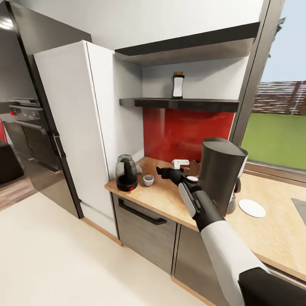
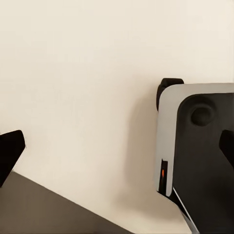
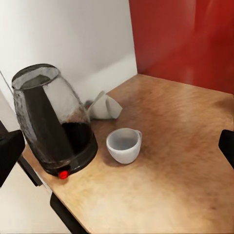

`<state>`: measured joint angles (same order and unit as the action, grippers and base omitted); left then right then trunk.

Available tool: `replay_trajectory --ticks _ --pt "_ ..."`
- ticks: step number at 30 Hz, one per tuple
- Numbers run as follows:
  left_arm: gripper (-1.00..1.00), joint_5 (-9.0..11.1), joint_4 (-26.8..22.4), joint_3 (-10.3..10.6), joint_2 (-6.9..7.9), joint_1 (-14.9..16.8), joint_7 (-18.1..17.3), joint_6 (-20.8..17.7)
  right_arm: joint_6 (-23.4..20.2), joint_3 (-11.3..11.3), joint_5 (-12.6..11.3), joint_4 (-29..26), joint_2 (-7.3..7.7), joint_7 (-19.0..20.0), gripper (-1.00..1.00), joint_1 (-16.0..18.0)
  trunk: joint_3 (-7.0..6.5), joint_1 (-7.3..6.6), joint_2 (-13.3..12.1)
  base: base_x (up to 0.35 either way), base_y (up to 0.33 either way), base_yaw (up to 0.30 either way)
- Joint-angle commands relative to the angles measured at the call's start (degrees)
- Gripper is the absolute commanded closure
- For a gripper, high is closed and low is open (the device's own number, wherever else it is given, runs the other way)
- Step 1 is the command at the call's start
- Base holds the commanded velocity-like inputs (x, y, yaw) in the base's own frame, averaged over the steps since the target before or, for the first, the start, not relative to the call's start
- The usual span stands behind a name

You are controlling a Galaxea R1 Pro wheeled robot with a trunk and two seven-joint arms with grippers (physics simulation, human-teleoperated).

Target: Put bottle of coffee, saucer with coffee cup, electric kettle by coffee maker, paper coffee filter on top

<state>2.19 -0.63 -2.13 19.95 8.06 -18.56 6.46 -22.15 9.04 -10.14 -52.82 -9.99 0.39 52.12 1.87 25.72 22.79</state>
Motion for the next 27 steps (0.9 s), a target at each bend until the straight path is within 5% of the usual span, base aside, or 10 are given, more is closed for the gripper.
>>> replay_trajectory --ticks 1,27 --pt "-1.0 0.2 0.1 -0.2 0.04 0.1 -0.2 0.0 -0.3 0.0 -0.2 0.2 -0.01 0.0 -1.0 0.1 0.13 0.07 0.1 0.304 0.108 0.0" --pt "-1.0 0.2 0.3 -0.2 -0.16 0.2 -0.1 0.0 -0.3 -0.1 -0.3 0.8 -0.01 0.0 -1.0 0.0 0.13 0.07 0.1 0.317 0.028 0.0"
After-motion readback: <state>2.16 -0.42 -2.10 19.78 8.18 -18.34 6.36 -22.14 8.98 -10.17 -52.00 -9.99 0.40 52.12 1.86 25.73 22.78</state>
